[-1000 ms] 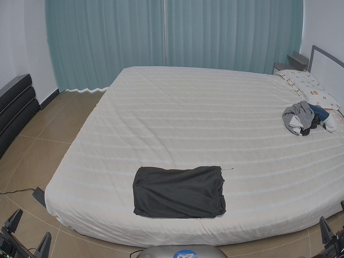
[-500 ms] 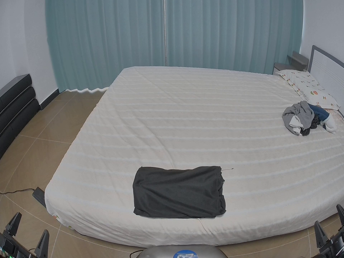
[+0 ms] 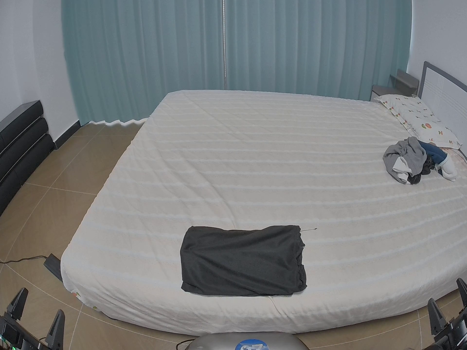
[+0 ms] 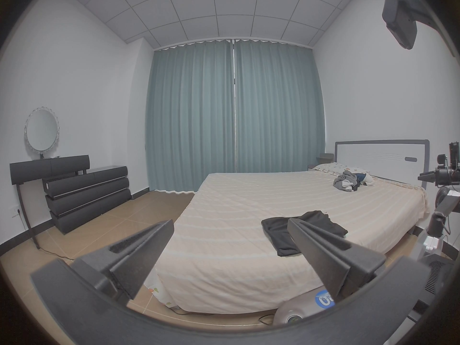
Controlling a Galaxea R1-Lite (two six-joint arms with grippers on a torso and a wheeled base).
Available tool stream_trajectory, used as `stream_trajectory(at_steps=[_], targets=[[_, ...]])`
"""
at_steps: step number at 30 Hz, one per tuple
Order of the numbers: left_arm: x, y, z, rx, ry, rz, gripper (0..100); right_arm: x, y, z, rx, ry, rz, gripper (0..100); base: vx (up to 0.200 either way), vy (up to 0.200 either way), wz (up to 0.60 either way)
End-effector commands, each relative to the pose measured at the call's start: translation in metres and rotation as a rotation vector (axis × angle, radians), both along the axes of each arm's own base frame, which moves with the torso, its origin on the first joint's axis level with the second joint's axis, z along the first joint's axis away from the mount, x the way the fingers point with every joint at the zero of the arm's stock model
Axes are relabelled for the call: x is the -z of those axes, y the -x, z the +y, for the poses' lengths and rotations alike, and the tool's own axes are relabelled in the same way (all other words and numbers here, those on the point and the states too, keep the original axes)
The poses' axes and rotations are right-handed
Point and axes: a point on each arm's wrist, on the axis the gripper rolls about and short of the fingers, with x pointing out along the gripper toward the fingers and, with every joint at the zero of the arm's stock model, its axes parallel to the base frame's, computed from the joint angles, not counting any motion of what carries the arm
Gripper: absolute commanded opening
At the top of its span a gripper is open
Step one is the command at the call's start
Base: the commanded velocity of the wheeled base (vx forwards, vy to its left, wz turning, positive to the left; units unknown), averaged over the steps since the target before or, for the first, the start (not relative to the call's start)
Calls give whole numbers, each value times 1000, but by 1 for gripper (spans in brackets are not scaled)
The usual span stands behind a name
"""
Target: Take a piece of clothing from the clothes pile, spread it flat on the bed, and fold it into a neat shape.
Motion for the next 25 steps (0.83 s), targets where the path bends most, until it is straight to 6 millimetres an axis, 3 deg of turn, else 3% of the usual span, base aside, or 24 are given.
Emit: stream_trajectory(at_steps=[1, 25], targets=[[5, -1, 0, -7, -4, 8, 100, 1, 0, 0, -1, 0, -6, 100, 0, 0, 0], [5, -1, 1, -56, 4, 8, 100, 1, 1, 0, -4, -1, -8, 100, 0, 0, 0]])
